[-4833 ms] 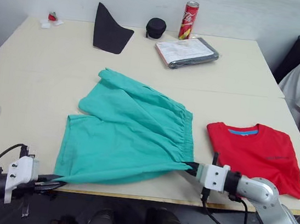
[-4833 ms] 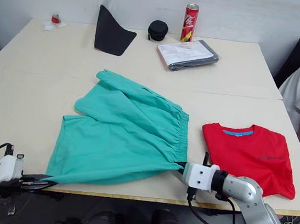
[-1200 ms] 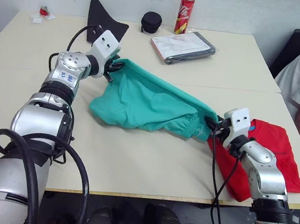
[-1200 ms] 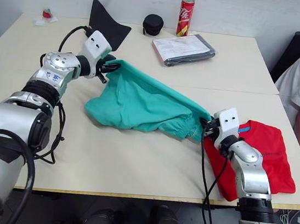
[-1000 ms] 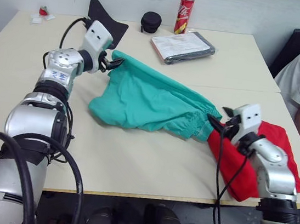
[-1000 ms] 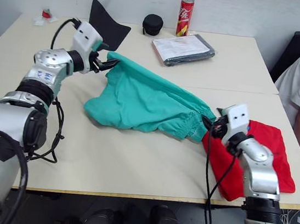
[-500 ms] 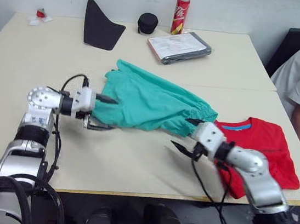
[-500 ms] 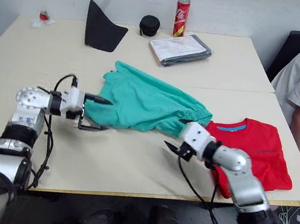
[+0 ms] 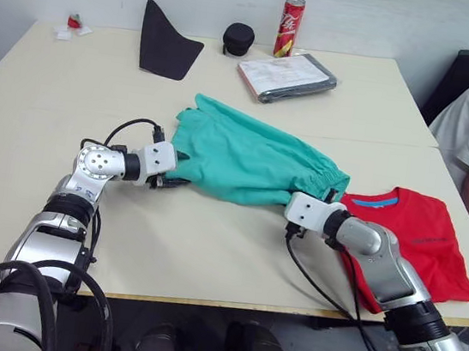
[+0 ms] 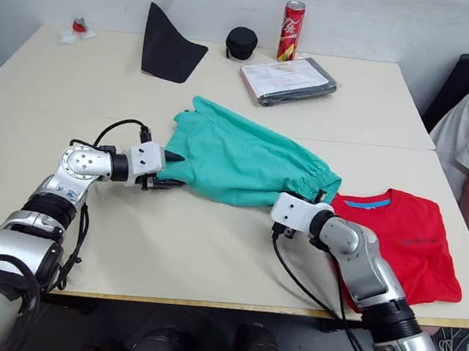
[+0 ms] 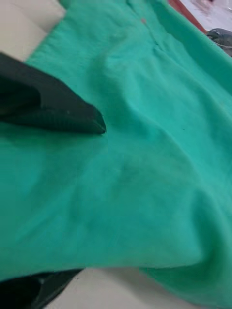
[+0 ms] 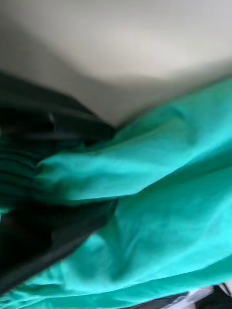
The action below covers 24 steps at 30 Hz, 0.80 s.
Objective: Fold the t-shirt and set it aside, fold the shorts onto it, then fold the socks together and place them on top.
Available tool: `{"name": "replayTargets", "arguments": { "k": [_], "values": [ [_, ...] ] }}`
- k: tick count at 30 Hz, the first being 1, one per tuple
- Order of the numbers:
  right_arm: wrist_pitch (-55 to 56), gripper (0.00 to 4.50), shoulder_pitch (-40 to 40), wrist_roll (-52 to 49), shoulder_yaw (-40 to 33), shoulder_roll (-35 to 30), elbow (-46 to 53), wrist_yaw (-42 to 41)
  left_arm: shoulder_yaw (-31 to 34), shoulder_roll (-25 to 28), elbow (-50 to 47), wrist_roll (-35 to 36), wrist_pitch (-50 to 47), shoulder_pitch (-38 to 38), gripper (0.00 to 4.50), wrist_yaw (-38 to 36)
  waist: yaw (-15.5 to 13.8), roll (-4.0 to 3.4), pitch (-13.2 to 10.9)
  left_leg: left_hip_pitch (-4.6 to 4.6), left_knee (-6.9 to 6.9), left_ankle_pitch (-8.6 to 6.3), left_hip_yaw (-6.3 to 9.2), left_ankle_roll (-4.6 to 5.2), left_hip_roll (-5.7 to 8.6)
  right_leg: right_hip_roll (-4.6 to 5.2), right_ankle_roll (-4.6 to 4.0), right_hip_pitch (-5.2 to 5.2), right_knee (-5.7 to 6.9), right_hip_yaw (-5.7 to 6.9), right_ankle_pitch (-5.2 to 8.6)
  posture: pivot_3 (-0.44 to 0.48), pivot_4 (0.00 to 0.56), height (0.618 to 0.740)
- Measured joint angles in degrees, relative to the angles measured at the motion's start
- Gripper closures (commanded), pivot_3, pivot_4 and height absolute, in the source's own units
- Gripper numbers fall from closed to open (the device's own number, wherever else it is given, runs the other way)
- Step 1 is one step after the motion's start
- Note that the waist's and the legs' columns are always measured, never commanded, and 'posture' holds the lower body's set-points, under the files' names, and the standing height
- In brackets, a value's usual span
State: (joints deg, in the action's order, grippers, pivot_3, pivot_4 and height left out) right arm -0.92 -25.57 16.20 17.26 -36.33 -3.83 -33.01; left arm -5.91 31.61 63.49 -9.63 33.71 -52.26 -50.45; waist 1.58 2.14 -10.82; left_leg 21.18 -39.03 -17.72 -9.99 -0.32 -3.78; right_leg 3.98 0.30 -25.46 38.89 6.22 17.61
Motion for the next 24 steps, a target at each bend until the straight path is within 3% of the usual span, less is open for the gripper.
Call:
{"name": "replayTargets", "arguments": {
  "k": [1, 5, 6, 13, 19, 24],
  "values": [
    [0.8, 4.5, 0.0, 0.1, -0.1, -0.1, -0.6, 0.0, -0.1, 0.0, 0.4, 0.0, -0.1, -0.1, 2.88, -0.1, 0.0, 0.0, 0.0, -0.01, 0.0, 0.01, 0.0, -0.01, 0.0, 0.0, 0.0, 0.0, 0.01, 0.01, 0.0, 0.0, 0.15, 0.74],
    [7.0, 4.5, 0.1, -0.2, -0.1, -2.0, -2.5, -1.4, 0.0, 0.1, 0.4, 0.8, -0.5, 0.4, 4.28, -2.8, 0.1, -0.01, 0.0, -0.02, 0.01, 0.01, -0.02, -0.03, -0.01, -0.01, -0.01, 0.0, 0.03, 0.01, 0.01, 0.0, 0.15, 0.74],
    [9.4, 4.5, 0.1, -0.8, -0.1, -2.4, -3.4, -2.0, 0.4, 0.1, 0.1, 1.3, -0.4, 1.0, 4.46, -3.2, 0.1, -0.01, 0.0, -0.04, 0.01, 0.02, -0.04, -0.03, -0.01, -0.01, -0.01, 0.0, 0.03, -0.01, 0.01, 0.0, 0.15, 0.74],
    [23.7, 4.5, -1.2, -2.9, 0.1, -3.0, -7.7, -5.8, 3.6, 3.8, -7.6, 6.6, -0.9, 9.4, 4.46, -5.5, 1.5, -0.02, 0.0, -0.14, 0.12, 0.0, -0.07, -0.16, -0.14, -0.08, -0.08, -0.01, 0.05, -0.02, 0.06, 0.0, 0.15, 0.74],
    [31.8, 4.5, -5.9, -3.4, 2.5, 1.3, -11.8, -8.5, 12.1, 10.3, -34.1, 15.4, -6.6, 34.4, 4.46, -4.1, 3.2, -0.06, 0.0, -0.28, 0.26, -0.14, 0.0, -0.43, -0.41, -0.35, -0.28, -0.03, 0.04, -0.15, 0.17, 0.0, 0.15, 0.74],
    [36.2, 4.5, -6.8, -4.9, 3.4, 3.2, -13.8, -11.4, 19.6, 10.3, -53.6, 18.7, -10.7, 54.7, 4.46, 1.2, 2.8, -0.09, 0.0, -0.25, 0.29, -0.18, 0.03, -0.4, -0.4, -0.33, -0.28, -0.02, -0.06, -0.17, 0.17, 0.0, 0.15, 0.74]
  ]
}}
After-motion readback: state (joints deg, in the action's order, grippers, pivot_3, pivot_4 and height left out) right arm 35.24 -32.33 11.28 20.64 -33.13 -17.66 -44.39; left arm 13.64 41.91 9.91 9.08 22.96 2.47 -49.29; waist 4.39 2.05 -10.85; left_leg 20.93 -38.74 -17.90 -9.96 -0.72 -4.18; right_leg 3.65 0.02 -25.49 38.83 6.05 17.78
